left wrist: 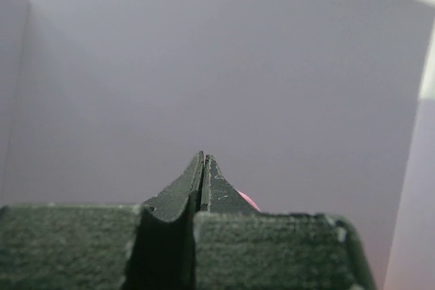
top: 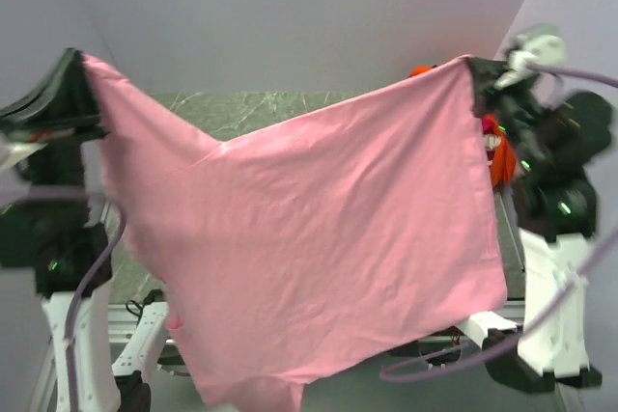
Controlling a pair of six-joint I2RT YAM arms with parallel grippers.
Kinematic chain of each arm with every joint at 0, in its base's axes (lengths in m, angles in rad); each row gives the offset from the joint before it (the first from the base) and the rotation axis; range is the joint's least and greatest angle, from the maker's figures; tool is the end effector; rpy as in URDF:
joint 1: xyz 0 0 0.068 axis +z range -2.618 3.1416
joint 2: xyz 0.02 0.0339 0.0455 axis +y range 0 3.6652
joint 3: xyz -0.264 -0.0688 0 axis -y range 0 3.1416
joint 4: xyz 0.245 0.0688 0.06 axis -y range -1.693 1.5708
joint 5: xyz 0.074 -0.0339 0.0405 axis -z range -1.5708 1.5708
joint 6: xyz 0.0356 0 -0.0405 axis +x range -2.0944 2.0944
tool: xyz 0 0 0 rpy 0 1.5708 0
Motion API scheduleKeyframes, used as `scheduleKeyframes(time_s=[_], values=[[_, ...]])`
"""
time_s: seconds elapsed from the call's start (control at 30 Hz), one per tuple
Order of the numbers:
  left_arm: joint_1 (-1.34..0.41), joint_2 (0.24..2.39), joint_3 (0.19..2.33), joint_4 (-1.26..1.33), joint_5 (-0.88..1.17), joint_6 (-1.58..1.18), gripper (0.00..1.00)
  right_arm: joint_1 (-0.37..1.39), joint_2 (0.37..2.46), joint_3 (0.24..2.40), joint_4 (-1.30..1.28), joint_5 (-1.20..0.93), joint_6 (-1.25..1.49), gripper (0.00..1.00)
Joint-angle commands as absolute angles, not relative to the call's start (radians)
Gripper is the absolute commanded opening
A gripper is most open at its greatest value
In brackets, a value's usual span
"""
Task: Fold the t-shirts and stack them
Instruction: Fold the tshirt
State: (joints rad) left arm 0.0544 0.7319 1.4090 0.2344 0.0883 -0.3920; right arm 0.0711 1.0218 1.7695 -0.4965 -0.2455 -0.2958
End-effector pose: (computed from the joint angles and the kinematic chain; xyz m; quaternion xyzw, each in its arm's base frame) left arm 0.0441 -0.0007 0.5767 -0.0309 0.3246 -0.1729 0.9294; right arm 0.1253 0.0176 0.5763 -0.2061 0.5805 -0.0133 0.7876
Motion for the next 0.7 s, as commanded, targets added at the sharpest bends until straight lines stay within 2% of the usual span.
scheduleKeyframes(time_s=[0.0,0.17,0.3,0.43,0.5,0.67], values=[[0.052,0.817,1.216,0.281,0.038,-0.354,0.0,0.064,1.103,1.616,-0.339,-0.268,-0.272,0.0],[0.052,0.975,0.924,0.44,0.017,-0.394,0.0,0.066,1.28,1.416,-0.194,-0.347,-0.261,0.0],[0.066,1.3,0.877,0.583,0.012,-0.426,0.0,0.071,1.608,1.462,-0.133,-0.377,-0.287,0.0],[0.097,1.638,1.027,0.571,0.038,-0.448,0.0,0.084,1.935,1.69,-0.214,-0.341,-0.325,0.0],[0.11,1.809,1.162,0.545,0.064,-0.465,0.0,0.097,2.102,1.869,-0.291,-0.292,-0.336,0.0],[0.135,2.022,1.421,0.442,0.097,-0.476,0.0,0.12,2.325,2.187,-0.388,-0.192,-0.35,0.0]])
